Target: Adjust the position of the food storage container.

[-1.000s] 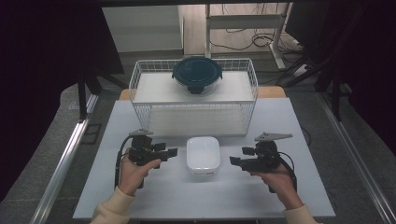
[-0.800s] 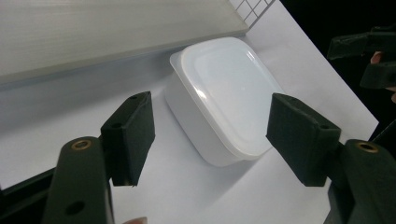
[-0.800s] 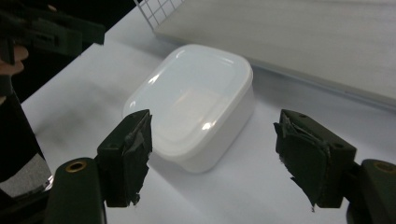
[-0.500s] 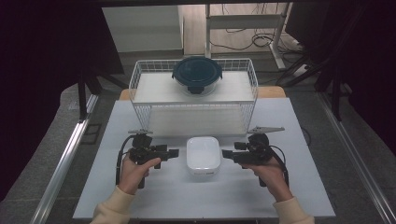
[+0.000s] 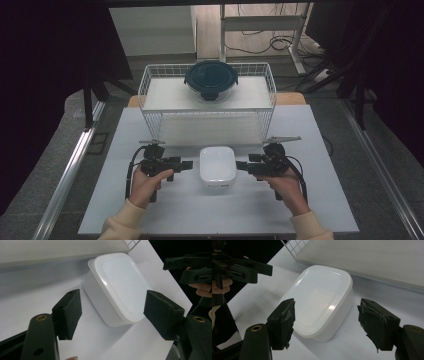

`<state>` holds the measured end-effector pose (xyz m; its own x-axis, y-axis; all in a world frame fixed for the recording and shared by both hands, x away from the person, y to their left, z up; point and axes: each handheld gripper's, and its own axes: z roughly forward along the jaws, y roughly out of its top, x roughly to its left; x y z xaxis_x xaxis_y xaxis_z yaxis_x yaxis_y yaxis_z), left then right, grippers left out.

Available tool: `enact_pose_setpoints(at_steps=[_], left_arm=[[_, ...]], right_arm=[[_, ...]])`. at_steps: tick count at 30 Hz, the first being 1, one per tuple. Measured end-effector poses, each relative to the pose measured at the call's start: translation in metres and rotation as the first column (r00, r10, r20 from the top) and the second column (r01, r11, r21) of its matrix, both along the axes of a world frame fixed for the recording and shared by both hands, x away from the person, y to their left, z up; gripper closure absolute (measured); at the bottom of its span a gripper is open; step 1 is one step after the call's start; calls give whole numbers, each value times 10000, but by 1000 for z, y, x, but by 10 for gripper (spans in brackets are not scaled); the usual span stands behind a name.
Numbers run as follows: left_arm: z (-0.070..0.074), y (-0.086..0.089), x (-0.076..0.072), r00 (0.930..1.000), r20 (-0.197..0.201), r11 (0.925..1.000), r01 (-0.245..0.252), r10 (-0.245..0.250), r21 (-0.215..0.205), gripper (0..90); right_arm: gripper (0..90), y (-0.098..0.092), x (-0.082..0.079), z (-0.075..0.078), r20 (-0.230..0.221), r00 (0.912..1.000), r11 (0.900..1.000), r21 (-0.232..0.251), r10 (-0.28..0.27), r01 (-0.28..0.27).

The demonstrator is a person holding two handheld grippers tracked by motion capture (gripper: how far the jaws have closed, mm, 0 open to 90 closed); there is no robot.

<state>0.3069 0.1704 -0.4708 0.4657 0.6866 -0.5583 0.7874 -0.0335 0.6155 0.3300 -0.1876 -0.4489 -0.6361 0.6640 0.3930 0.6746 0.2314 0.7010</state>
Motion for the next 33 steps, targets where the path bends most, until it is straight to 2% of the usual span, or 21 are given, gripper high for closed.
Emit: enact_pose_setpoints(at_steps=[10, 17, 19, 22, 25, 28, 33], left_arm=[[-17, -5, 13, 9974, -711, 9979, 36, -82, -647, 308], [-26, -11, 20, 9928, -1181, 9936, 48, -181, -1124, 316], [-30, -12, 23, 9900, -1348, 9905, 231, -415, -1356, 322], [-33, -14, 25, 9879, -1436, 9892, 382, -587, -1416, 341], [-36, -16, 27, 9839, -1703, 9868, 266, -541, -1598, 366], [-42, -16, 29, 9782, -1988, 9803, 201, -600, -1966, 395], [-49, -17, 32, 9717, -2241, 9756, 250, -751, -2183, 459]], right_arm=[[318, 12, 13, -16, -930, 9956, 9993, 365, 102, -68], [350, 17, 21, -27, -1580, 9874, 9984, 557, -34, 124], [362, 18, 23, -29, -1669, 9860, 9980, 605, -57, 160], [378, 20, 24, -32, -1761, 9843, 9980, 602, -66, 175], [393, 22, 25, -36, -1852, 9827, 9981, 584, -87, 198], [406, 21, 27, -40, -2009, 9795, 9974, 654, -159, 296], [447, 19, 29, -45, -2266, 9738, 9958, 834, -172, 370]])
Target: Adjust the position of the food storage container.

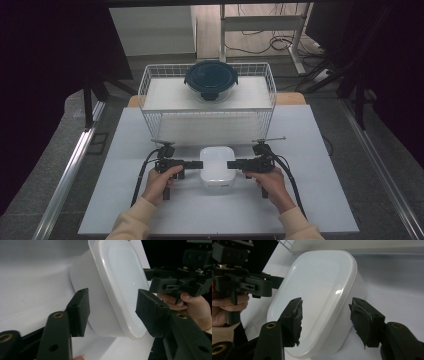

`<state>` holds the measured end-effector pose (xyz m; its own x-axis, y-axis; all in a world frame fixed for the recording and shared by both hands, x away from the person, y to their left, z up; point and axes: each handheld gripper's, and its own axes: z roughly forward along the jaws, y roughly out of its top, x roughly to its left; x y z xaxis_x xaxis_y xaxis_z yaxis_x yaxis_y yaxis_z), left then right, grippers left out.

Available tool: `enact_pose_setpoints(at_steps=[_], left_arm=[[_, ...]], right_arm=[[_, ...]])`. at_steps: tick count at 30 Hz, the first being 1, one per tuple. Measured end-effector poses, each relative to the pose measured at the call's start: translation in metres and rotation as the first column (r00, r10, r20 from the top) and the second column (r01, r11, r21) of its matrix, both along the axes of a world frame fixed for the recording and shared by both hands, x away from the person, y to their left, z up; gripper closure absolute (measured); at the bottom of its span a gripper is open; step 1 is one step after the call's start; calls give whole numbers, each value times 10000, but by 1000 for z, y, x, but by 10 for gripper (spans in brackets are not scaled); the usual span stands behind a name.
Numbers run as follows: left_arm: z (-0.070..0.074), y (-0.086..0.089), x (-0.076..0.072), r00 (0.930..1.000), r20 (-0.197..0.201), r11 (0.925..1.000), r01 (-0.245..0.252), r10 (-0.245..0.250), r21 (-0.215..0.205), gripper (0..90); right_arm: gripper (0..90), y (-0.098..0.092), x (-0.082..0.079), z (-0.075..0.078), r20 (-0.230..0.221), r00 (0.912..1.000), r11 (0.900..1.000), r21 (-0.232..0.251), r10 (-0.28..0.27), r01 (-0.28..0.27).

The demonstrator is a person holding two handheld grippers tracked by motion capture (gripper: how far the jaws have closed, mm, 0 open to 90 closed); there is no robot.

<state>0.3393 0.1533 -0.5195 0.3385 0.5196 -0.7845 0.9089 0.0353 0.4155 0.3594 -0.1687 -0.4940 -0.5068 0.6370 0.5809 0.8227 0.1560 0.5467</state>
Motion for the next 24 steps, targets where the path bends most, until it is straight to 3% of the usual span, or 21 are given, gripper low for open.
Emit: enact_pose_setpoints(at_steps=[4, 5, 10, 18, 24], left_arm=[[-3, -4, 1, 9998, -137, 9994, 139, -144, -327, 577], [-3, -5, 0, 9999, -89, 9999, 68, -69, -157, 598], [2, 0, -3, 10000, -9, 9998, -39, 39, -193, 702], [10, 0, -11, 9996, 271, 9997, 115, -109, -207, 760], [19, 1, -18, 9973, 724, 9999, 114, -117, 51, 810]], right_arm=[[516, 0, 1, -3, -218, 9998, 9999, 148, 46, -43], [533, 0, 1, -3, -208, 9998, 10000, 83, -12, 14], [673, -8, 0, 0, -671, 9975, 9978, 615, -221, 263], [724, -11, -6, 4, -594, 9979, 9968, 737, -265, 309], [778, -12, -12, 10, -269, 9993, 9972, 703, -253, 271]])
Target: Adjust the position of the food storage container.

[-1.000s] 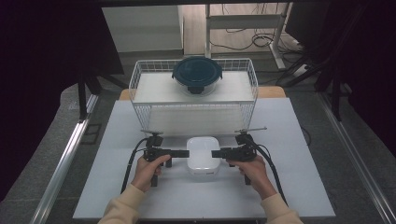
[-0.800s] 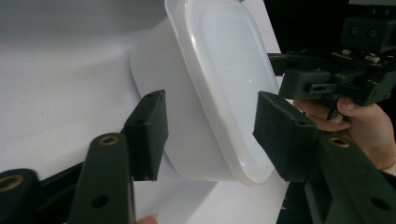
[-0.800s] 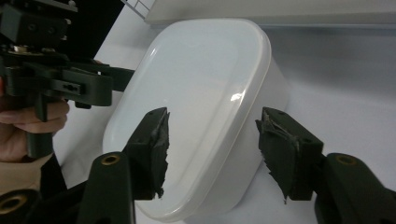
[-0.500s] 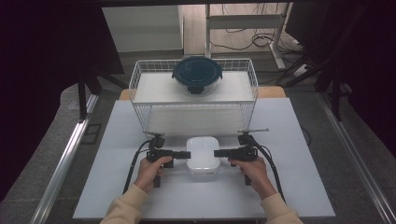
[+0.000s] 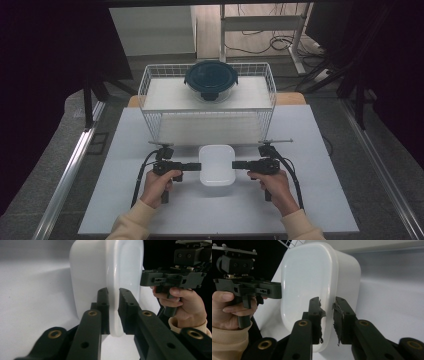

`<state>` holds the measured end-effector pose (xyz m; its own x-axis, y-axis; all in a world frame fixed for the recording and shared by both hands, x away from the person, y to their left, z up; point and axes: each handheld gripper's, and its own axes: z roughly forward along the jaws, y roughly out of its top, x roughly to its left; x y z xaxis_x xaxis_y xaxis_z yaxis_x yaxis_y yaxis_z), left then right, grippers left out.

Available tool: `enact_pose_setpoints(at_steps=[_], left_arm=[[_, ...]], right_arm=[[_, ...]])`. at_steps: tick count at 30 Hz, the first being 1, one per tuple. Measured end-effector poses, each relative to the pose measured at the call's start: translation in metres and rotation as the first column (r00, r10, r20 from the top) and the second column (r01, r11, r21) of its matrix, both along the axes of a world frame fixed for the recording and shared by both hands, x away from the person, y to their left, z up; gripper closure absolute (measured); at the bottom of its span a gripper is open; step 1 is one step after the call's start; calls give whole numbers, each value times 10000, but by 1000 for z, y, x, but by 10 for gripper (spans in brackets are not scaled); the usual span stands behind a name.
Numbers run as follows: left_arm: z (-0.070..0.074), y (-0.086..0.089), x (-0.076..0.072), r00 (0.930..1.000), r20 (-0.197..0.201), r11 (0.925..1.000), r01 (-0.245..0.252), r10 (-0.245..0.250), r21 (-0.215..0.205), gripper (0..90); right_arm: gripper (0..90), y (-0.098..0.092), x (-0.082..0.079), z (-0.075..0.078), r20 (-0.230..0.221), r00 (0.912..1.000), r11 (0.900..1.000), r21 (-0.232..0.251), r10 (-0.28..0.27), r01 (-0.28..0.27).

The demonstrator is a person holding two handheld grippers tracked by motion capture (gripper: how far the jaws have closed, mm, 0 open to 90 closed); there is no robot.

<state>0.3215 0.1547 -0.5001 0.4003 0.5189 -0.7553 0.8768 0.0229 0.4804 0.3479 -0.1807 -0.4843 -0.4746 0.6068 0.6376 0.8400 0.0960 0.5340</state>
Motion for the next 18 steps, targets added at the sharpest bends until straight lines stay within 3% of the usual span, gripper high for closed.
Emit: enact_pose_setpoints(at_steps=[13, 18], left_arm=[[22, -1, -11, 9971, 756, 10000, 1, -4, 37, 813], [35, -1, -17, 9922, 1248, 9998, -51, 23, 217, 814]], right_arm=[[779, -3, -9, 17, 582, 9982, 9997, 211, 106, -119], [779, -2, -14, 27, 1011, 9948, 9996, 267, 87, -114]])
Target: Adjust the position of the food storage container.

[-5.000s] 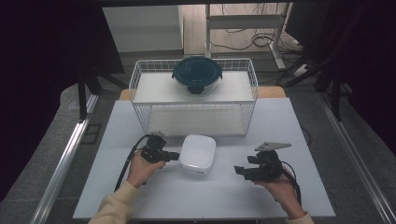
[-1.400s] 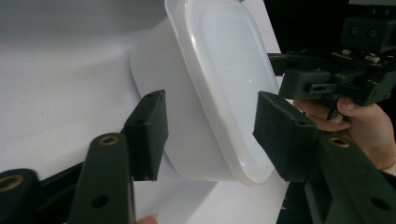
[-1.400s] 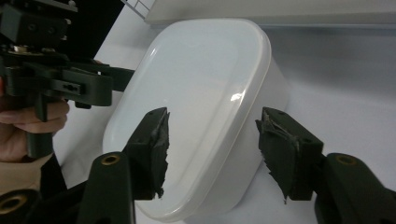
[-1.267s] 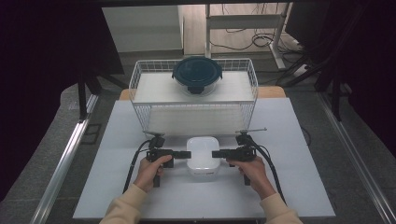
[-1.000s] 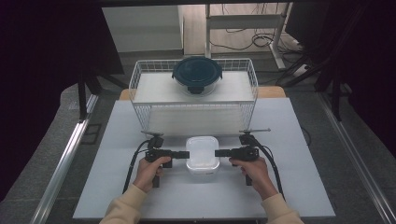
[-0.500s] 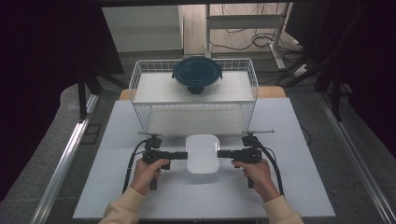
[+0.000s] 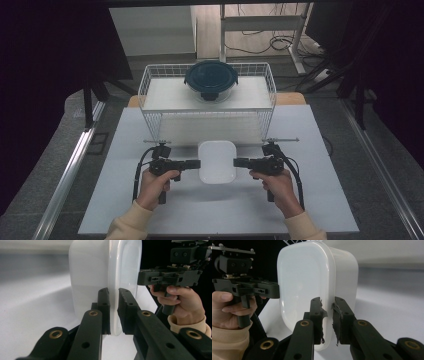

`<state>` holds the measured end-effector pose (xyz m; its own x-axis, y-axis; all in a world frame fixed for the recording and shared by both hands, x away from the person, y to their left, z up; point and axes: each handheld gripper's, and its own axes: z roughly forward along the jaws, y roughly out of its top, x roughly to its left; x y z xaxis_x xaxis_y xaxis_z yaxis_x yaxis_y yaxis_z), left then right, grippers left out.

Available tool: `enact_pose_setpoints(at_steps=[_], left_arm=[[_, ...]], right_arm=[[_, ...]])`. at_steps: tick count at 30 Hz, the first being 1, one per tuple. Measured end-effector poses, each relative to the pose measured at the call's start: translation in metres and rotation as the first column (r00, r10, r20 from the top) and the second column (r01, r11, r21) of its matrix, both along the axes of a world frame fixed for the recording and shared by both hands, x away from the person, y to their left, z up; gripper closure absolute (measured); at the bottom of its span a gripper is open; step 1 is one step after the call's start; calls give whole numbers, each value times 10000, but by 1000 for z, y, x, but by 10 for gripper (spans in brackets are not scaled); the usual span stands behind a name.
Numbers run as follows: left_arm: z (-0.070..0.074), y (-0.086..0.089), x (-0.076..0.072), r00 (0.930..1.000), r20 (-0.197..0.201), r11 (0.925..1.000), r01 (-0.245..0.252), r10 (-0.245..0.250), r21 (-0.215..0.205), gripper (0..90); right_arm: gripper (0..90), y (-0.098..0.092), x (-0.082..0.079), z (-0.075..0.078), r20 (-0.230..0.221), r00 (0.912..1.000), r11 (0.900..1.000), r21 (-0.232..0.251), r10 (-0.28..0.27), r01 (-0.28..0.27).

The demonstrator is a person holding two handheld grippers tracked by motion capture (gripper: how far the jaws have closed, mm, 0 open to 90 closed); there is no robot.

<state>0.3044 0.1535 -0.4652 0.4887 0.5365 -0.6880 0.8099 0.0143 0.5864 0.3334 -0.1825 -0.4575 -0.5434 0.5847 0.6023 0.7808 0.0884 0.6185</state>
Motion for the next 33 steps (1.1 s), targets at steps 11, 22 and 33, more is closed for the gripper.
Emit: enact_pose_setpoints(at_steps=[11, 22, 33], left_arm=[[21, 1, -9, 9975, 708, 10000, -38, 36, 29, 813], [33, 4, -11, 9945, 1049, 10000, -17, 16, 8, 812], [51, 7, -9, 9910, 1336, 10000, 27, -23, -27, 811]], right_arm=[[780, 1, -11, 24, 861, 9962, 9999, 23, 105, -108], [781, 3, -15, 40, 1354, 9906, 9998, 42, 206, -214], [782, 6, -13, 58, 1631, 9862, 9996, -10, 281, -284]])
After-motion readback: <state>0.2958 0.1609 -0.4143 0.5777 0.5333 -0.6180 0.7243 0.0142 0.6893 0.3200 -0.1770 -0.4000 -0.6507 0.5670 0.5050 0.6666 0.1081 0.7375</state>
